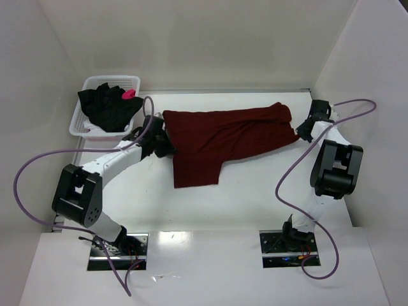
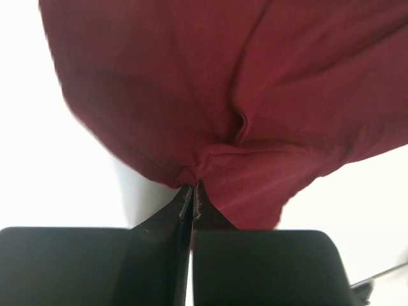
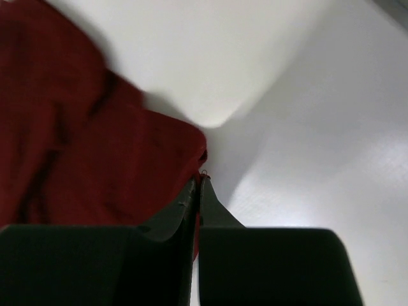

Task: Fold and stack the t-shirts
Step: Grap the side of the flattened tshirt closest away from the robot with both arms, then fold the other side of the tshirt into a rectangle

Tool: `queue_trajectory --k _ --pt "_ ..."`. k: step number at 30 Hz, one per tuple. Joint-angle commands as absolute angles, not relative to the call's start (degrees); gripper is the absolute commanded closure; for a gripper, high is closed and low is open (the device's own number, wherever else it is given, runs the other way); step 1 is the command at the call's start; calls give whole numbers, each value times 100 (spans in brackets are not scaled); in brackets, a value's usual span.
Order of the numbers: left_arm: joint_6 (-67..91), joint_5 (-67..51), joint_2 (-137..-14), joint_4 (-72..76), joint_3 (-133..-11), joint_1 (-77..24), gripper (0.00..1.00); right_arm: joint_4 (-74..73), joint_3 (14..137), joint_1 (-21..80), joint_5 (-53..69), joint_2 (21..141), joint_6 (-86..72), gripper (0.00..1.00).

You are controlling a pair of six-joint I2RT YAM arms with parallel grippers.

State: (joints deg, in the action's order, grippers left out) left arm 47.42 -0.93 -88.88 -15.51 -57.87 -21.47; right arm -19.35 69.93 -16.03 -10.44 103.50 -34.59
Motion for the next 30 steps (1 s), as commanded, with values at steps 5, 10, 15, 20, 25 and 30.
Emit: queue_trajectory --k 5,10,15,20,25,30 --pt "4202 -579 -8937 -1450 -6591 -1417 100 -1504 7954 -1661 -19 10186 -3471 100" --pt "4061 -913 -9421 -1266 -6960 -1011 100 -994 8174 -1661 834 10476 -3647 100" --pt "3929 -1248 -10212 -1204 -7531 -879 100 -818 8727 -1600 984 11100 -3752 100" --pt "3867 -1520 -11011 -1204 -8147 -827 100 -817 9272 -1494 1116 11697 -3806 100" --pt "3867 -1678 -11547 -1265 -8621 -774 99 -932 9685 -1441 1116 12356 -3806 99" --pt "3867 -1565 -11909 -1397 -9008 -773 94 -1054 10089 -1389 1178 12770 -3806 80"
